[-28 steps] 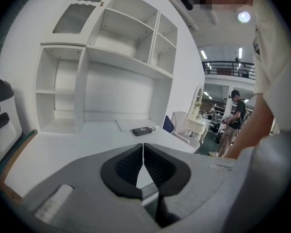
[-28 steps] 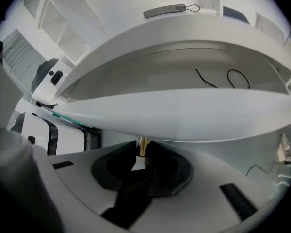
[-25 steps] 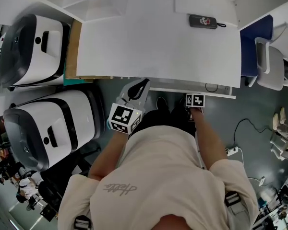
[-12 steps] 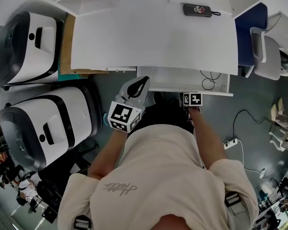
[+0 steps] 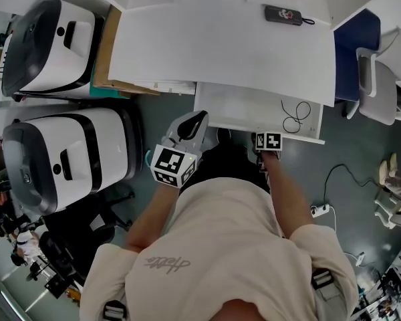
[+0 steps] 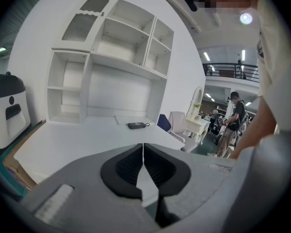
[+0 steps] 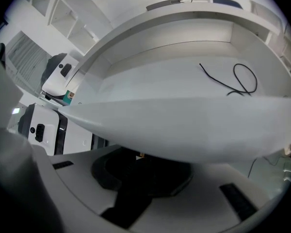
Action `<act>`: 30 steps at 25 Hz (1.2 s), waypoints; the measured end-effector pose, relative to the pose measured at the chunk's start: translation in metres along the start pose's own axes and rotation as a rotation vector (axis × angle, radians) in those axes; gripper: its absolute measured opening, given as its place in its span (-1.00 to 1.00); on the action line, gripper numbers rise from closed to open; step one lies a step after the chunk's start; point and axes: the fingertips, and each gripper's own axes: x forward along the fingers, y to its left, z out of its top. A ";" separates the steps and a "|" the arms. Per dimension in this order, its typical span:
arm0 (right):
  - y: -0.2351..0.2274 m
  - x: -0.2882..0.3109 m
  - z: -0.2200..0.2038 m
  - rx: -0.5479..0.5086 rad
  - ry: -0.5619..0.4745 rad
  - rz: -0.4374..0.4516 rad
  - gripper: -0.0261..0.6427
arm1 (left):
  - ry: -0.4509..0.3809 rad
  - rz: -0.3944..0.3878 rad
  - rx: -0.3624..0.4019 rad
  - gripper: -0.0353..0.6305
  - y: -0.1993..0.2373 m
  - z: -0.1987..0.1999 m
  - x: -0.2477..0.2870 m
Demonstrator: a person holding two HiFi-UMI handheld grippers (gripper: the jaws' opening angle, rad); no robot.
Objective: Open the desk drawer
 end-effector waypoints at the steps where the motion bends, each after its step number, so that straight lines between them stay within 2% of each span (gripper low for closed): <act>1: 0.000 -0.001 -0.002 0.000 -0.005 0.005 -0.66 | 0.005 -0.001 0.010 -0.84 -0.007 -0.001 -0.003; 5: 0.002 -0.002 -0.007 -0.011 -0.027 0.014 -0.67 | 0.008 -0.004 0.032 -0.84 -0.031 -0.006 -0.016; 16: 0.006 -0.006 -0.037 -0.035 -0.043 0.063 -0.66 | 0.021 0.049 0.016 -0.84 -0.079 -0.037 -0.050; 24: 0.009 -0.010 -0.057 -0.043 -0.054 0.086 -0.66 | 0.011 0.099 0.004 -0.84 -0.098 -0.051 -0.077; 30: 0.014 -0.009 -0.074 -0.043 -0.041 0.093 -0.66 | 0.028 0.106 0.000 -0.84 -0.100 -0.063 -0.088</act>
